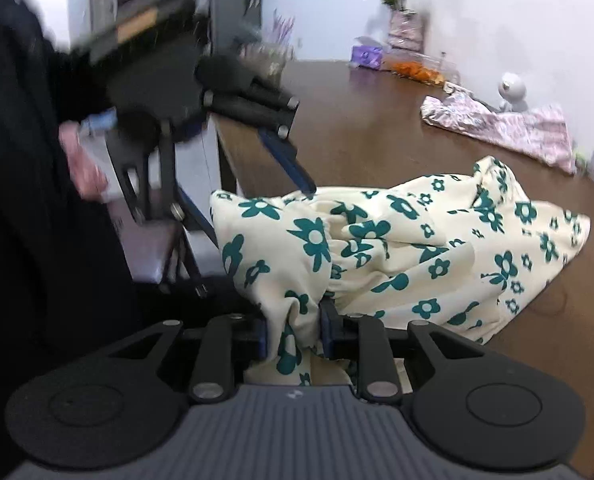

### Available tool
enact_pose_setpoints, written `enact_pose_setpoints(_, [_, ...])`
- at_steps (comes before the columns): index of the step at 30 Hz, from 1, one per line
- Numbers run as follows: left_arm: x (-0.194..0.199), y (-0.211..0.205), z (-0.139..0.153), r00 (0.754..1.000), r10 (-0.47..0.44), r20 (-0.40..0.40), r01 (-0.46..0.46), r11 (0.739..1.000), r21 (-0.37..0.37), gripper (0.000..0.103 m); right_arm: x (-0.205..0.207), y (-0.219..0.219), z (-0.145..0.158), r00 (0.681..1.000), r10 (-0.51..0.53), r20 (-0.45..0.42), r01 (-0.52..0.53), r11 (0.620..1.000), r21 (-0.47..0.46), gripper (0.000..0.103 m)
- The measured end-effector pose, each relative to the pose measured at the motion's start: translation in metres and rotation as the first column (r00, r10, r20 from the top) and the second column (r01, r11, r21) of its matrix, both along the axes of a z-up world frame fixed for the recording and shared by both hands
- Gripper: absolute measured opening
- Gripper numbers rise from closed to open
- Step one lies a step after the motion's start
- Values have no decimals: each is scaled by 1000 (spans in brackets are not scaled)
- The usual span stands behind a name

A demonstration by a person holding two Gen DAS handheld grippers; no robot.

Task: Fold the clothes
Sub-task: 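Fold the held hem over the shirt with both grippers, bunching the fabric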

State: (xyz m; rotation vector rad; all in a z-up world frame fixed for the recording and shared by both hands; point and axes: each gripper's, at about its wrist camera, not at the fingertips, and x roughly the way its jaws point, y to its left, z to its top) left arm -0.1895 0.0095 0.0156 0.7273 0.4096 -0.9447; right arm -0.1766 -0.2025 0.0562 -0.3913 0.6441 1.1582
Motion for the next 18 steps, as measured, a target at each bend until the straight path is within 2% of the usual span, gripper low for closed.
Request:
enact_pose_setpoints(3, [-2,-1,1,998,2,70,0,1000,-27,69,12,-11,7,997,6,-80,0,997,73,22])
enact_pose_setpoints(6, [6,-3,1,997,-39,65,43,998,-52,68,20,-19,13,988,39,-150,-20,992,128,22])
enact_pose_setpoints(8, [17,-6,-1,998,-62,26,63,997,-51,59,23,-25,16,978,66,-199,-31,984,173,22])
enact_pose_setpoints(10, [26,-8,-2,995,-97,-14,96,994,-53,33,27,-31,19,965,85,-247,-31,977,212,22])
enact_pose_setpoints(11, [31,-8,0,993,-112,-42,109,992,-60,29,24,-29,20,971,67,-228,-22,981,193,22])
enact_pose_setpoints(12, [35,-8,1,990,-124,-74,119,991,-69,19,21,-28,20,977,49,-209,-12,984,176,24])
enact_pose_setpoints(13, [41,-6,2,986,-117,-117,106,990,-95,14,18,-26,21,981,32,-189,-2,987,158,28])
enact_pose_setpoints(14, [48,-3,4,980,-103,-167,82,988,-129,13,15,-25,22,985,15,-169,8,990,140,50])
enact_pose_setpoints(15, [57,-1,4,969,-84,-231,48,987,-156,13,12,-23,23,989,-4,-146,22,992,123,78])
enact_pose_setpoints(17, [70,1,5,944,-57,-326,-2,984,-176,13,-5,-27,22,997,-72,-26,74,990,121,98])
enact_pose_setpoints(18, [74,1,6,932,-46,-361,-22,983,-183,13,-14,-29,22,995,-89,36,84,988,129,100])
